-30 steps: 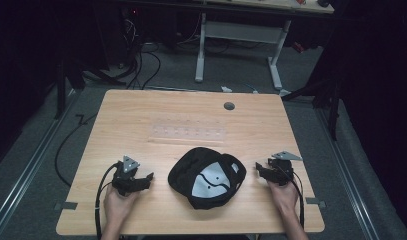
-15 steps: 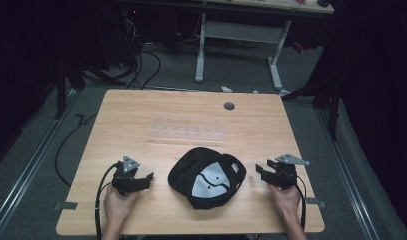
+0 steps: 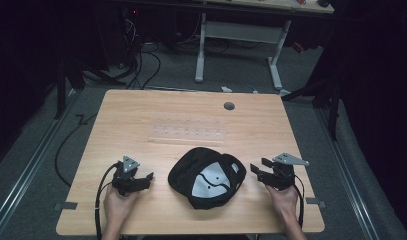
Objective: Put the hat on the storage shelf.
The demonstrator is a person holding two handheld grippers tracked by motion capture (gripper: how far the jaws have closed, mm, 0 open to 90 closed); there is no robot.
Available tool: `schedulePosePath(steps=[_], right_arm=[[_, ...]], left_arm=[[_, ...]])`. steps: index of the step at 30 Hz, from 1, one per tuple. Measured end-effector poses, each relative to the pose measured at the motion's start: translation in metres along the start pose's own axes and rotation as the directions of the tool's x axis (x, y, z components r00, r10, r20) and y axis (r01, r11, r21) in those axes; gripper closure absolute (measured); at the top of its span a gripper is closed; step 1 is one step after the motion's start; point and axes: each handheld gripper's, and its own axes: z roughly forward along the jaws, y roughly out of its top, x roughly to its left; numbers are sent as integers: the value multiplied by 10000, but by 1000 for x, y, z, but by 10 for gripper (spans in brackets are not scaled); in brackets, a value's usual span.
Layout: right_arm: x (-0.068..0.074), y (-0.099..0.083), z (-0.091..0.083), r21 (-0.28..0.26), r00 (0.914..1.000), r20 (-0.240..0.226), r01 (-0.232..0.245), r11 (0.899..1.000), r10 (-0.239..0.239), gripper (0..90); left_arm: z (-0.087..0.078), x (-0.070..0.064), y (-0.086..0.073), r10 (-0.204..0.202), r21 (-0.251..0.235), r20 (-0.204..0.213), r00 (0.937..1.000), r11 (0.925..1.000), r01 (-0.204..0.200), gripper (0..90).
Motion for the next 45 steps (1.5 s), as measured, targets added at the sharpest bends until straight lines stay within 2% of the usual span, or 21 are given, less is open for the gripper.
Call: schedulePosePath(steps=[11,20,34,38,45], right_arm=[[12,16,7,-67,9972,-548,509,9987,-512,414],[26,35,21,113,9881,-1038,1155,9932,-1137,407],[35,51,40,371,9761,-1730,1402,9894,-1319,405],[39,55,48,519,9672,-1926,1789,9825,-1659,401],[41,57,60,785,9559,-2326,2023,9762,-1794,388]], left_arm=[[0,0,0,-3,-5,-12,10000,10000,3,253],[0,0,0,-5,-13,-20,10000,10000,5,253],[0,0,0,-10,-19,-30,10000,10000,10,253],[0,0,0,-18,-17,-25,10000,10000,18,253],[0,0,0,-16,-19,-29,10000,10000,16,253]])
